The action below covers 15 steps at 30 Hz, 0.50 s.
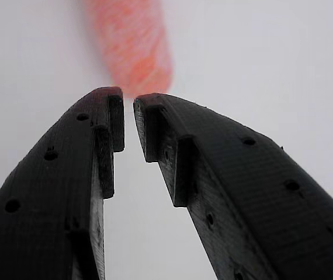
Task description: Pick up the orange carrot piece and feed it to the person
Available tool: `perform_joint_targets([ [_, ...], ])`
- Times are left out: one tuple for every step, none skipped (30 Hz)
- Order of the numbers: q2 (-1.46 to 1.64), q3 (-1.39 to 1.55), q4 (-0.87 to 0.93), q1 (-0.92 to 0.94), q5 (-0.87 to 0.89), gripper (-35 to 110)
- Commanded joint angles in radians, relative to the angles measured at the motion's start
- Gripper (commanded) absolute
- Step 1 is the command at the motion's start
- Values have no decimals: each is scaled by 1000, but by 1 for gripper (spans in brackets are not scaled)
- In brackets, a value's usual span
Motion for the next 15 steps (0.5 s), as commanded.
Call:
perform_joint_targets([
  [31,-51,37,12,-11,-2],
  [31,-51,37,12,-11,-2],
  [31,-52,37,12,-9,-2],
  [31,-52,37,12,-9,-2],
  [31,-54,37,14,-8,-2],
  [31,-54,37,15,-8,-1],
  [31,-55,37,15,-8,-1],
  [31,-55,37,14,-8,-1],
  [31,-55,37,14,-8,-1],
  [31,-55,37,14,-8,-1],
  [31,-55,37,14,-9,-1],
  [31,-55,37,12,-9,-1],
  [31,-55,37,12,-9,-1],
  [31,-55,37,12,-9,-1],
  [31,-55,37,11,-11,0],
])
